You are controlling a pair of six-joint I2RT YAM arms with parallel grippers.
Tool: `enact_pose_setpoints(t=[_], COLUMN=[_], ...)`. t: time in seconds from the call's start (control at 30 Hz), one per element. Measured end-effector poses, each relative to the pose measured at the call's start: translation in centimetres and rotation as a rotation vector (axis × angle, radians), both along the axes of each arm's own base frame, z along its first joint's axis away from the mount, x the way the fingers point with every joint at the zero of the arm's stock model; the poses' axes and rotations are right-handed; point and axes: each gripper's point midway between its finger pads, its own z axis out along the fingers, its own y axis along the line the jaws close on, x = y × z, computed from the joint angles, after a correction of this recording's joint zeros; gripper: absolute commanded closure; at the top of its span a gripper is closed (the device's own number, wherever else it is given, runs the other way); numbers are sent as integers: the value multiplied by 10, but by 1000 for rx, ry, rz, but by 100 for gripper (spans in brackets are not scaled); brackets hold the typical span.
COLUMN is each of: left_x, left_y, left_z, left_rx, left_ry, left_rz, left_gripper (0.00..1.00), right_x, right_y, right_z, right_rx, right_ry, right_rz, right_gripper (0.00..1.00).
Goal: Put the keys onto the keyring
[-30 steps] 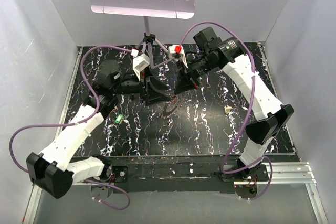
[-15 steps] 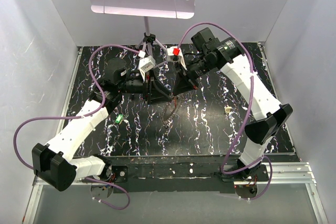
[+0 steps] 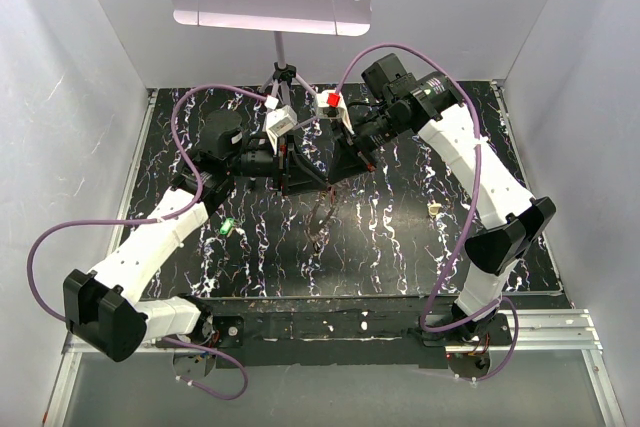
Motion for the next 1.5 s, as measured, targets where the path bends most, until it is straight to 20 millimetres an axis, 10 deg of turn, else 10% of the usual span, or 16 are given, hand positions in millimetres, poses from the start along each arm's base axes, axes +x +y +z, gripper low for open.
enact_pose_setpoints(t=[0.73,0.93,1.5], left_x=[-3,-3,20], left_y=[-1,0,35], left_z=[-4,-3,33], left_rx=[7,-19,-654], left_ry=[6,24,78], left_rz=[-23,28,405], left_gripper=[100,100,100], right_x=[-6,-8,-32], right_y=[0,0,-20], right_z=[1,5,66], right_rx=[-1,9,167], right_ry=[43,83,229], right_rz=[2,-8,-59], right_gripper=[99,51,52])
